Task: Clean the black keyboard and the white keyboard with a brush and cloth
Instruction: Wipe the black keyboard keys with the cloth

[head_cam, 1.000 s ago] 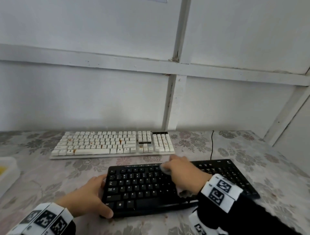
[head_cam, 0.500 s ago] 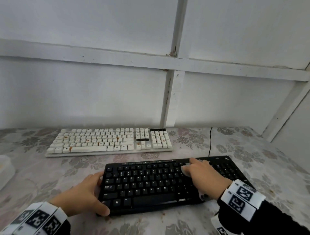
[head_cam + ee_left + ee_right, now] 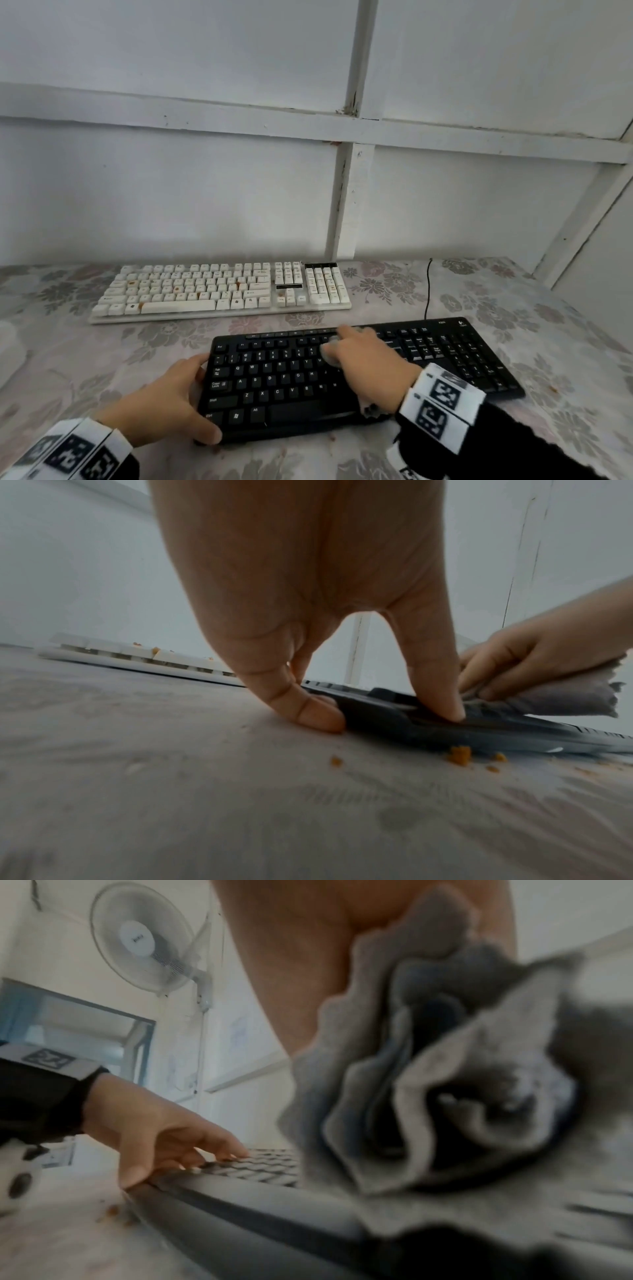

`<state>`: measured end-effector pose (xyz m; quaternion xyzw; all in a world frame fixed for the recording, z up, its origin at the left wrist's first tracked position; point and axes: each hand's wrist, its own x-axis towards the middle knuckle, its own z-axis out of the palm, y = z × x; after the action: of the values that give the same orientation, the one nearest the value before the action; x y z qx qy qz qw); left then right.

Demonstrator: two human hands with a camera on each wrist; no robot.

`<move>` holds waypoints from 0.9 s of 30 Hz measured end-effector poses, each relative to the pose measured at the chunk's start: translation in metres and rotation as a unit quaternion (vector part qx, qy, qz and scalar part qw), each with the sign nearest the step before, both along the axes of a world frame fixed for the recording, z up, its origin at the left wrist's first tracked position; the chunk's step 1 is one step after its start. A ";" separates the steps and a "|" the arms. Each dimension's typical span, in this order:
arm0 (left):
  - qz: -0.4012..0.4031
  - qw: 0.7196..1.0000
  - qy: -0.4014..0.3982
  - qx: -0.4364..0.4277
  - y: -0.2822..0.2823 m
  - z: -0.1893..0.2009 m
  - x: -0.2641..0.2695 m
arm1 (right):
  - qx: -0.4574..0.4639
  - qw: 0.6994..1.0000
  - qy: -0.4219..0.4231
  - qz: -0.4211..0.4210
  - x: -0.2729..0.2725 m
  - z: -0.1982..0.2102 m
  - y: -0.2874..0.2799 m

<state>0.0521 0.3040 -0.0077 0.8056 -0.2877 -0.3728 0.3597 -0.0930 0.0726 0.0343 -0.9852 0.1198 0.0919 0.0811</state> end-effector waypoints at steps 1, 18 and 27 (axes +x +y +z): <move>-0.002 1.000 -0.001 0.003 -0.001 0.000 -0.001 | -0.004 1.000 -0.008 -0.018 -0.009 -0.002 -0.011; 0.023 0.999 0.029 -0.005 -0.005 0.005 -0.004 | -0.070 0.992 -0.013 -0.103 -0.065 -0.015 -0.104; 0.039 0.997 0.052 -0.034 -0.007 0.008 -0.007 | -0.120 0.971 0.017 -0.205 -0.098 -0.013 -0.164</move>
<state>0.0451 0.2965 0.0003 0.7829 -0.2499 -0.3897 0.4156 -0.1913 -0.0919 0.0213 -0.9404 0.3309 0.0752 -0.0229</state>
